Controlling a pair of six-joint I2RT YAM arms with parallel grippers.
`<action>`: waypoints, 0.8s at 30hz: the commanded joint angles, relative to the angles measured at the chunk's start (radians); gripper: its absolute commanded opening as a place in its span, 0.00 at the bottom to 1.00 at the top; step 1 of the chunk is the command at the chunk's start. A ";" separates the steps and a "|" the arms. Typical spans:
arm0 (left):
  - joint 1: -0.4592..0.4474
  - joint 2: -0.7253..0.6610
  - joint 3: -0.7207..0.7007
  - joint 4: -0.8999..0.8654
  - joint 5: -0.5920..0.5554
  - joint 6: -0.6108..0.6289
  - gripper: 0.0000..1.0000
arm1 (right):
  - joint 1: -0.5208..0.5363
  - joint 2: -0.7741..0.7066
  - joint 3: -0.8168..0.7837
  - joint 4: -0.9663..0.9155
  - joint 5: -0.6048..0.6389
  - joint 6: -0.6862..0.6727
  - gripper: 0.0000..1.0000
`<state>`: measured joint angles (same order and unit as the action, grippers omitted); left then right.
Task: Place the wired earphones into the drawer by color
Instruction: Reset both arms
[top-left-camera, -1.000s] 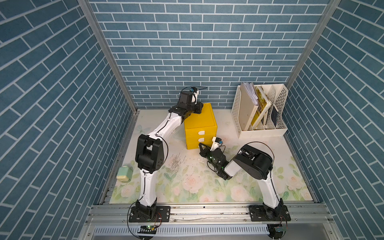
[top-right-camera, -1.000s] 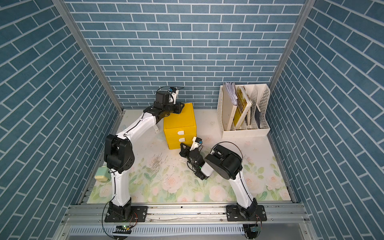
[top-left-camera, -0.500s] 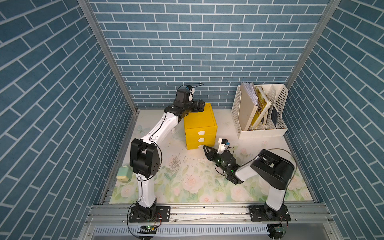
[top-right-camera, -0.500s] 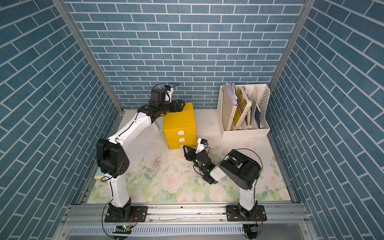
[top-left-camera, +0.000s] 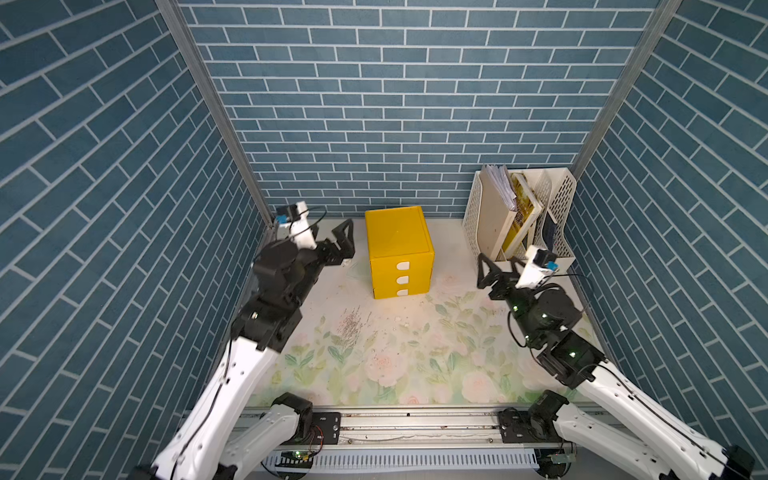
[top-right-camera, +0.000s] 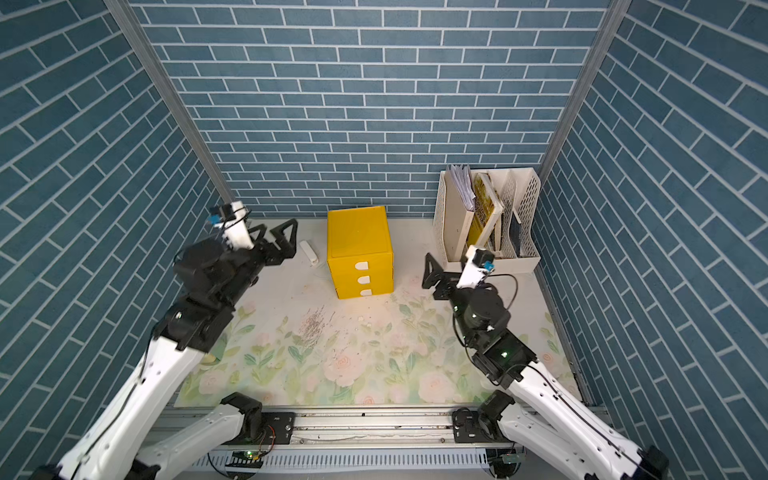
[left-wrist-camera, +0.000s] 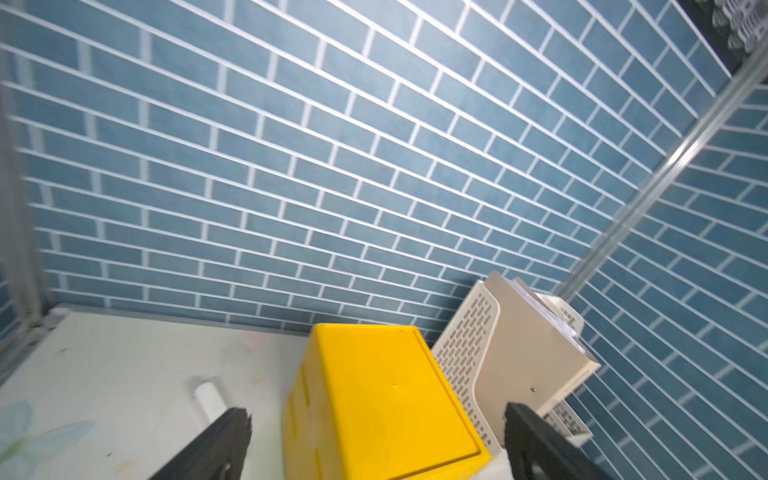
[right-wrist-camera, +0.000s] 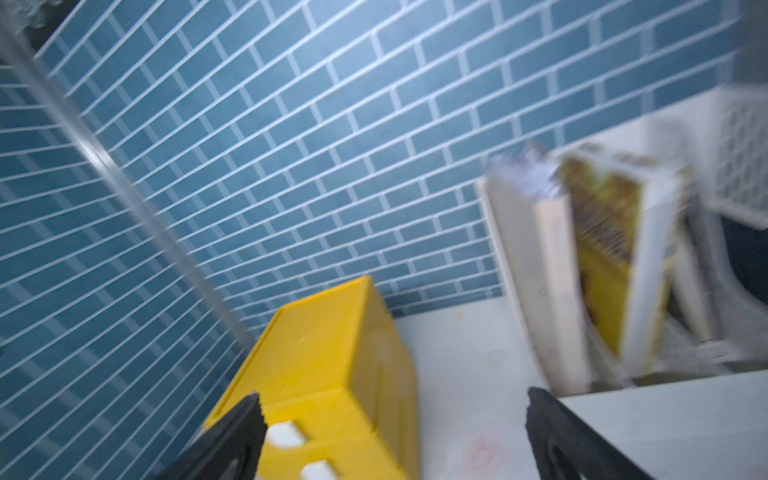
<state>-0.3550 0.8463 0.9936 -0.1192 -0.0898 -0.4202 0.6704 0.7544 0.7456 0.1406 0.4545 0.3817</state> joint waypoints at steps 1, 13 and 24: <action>0.013 -0.070 -0.208 0.005 -0.184 -0.024 1.00 | -0.104 0.070 0.031 -0.157 0.055 -0.195 1.00; 0.015 -0.202 -0.691 0.335 -0.487 0.069 1.00 | -0.479 0.329 -0.331 0.478 0.026 -0.264 1.00; 0.037 0.167 -0.793 0.948 -0.619 0.381 1.00 | -0.528 0.564 -0.582 1.035 -0.031 -0.371 1.00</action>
<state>-0.3393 0.9283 0.1867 0.5697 -0.6487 -0.1669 0.1394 1.2915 0.1932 0.9264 0.4255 0.0830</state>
